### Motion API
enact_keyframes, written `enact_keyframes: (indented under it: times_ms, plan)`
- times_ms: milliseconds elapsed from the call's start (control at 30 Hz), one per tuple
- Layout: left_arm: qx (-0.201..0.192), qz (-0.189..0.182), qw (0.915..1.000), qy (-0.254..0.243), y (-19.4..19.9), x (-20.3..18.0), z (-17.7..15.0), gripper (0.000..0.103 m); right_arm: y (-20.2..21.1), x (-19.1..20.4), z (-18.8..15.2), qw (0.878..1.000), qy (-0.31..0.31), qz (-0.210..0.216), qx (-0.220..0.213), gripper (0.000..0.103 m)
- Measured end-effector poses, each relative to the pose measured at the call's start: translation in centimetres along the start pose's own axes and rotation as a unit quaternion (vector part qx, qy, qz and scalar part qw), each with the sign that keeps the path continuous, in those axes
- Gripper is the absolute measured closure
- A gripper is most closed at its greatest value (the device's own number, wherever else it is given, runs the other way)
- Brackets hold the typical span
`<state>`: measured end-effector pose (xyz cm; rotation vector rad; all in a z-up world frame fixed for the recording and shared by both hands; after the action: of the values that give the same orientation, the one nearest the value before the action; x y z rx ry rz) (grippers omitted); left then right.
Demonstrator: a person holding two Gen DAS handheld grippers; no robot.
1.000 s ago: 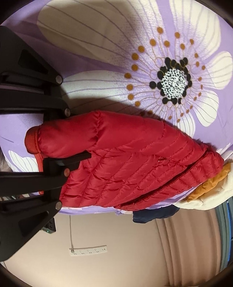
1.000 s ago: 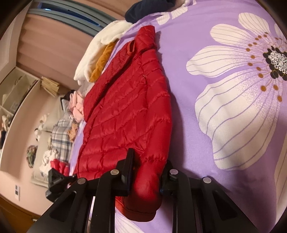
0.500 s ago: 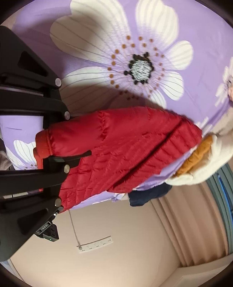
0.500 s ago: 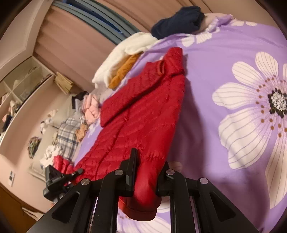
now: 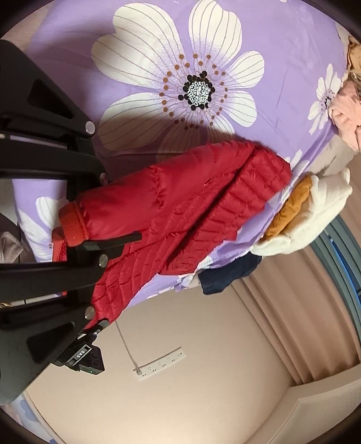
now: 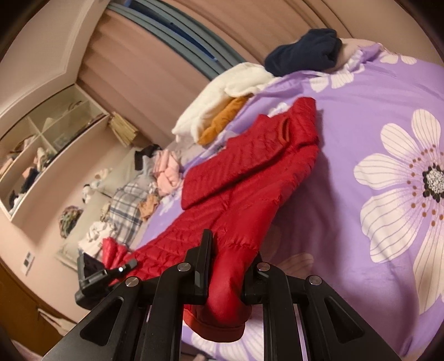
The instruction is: Fold large clothes
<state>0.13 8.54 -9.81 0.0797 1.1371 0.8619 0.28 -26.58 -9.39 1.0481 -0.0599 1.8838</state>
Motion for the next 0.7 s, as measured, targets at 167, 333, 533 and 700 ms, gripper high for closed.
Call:
enact_keyframes:
  times_ms: [167,333,533,700]
  plan:
    - [-0.006,-0.017,0.9997,-0.015,1.6,-1.3,-0.2,0.088,1.1,1.5,0.2,0.999,0.022,0.024,-0.001,0.086]
    - [-0.018,-0.034,0.9982,-0.046,3.7,-3.3,-0.3,0.088,2.6,3.3,0.3,0.997,0.063,0.051,-0.003,0.086]
    - [-0.027,-0.055,0.9953,-0.075,6.0,-5.0,-1.0,0.088,4.3,5.3,0.4,0.992,0.102,0.077,-0.009,0.086]
    - [-0.034,-0.073,0.9921,-0.096,7.7,-6.6,-1.5,0.088,5.2,6.8,0.8,0.987,0.128,0.095,-0.018,0.086]
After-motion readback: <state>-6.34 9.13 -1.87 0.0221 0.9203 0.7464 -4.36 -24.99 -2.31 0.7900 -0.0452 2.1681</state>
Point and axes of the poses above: each gripper's, at about its wrist camera, not at the fingertips, and y roughly against the way its jaws point, x to its left, z to its top, the point moved 6 cm from there along -y, roughly the way its jaws point, and after that the axes turned 1 degree about y, right-handed, at the moved point
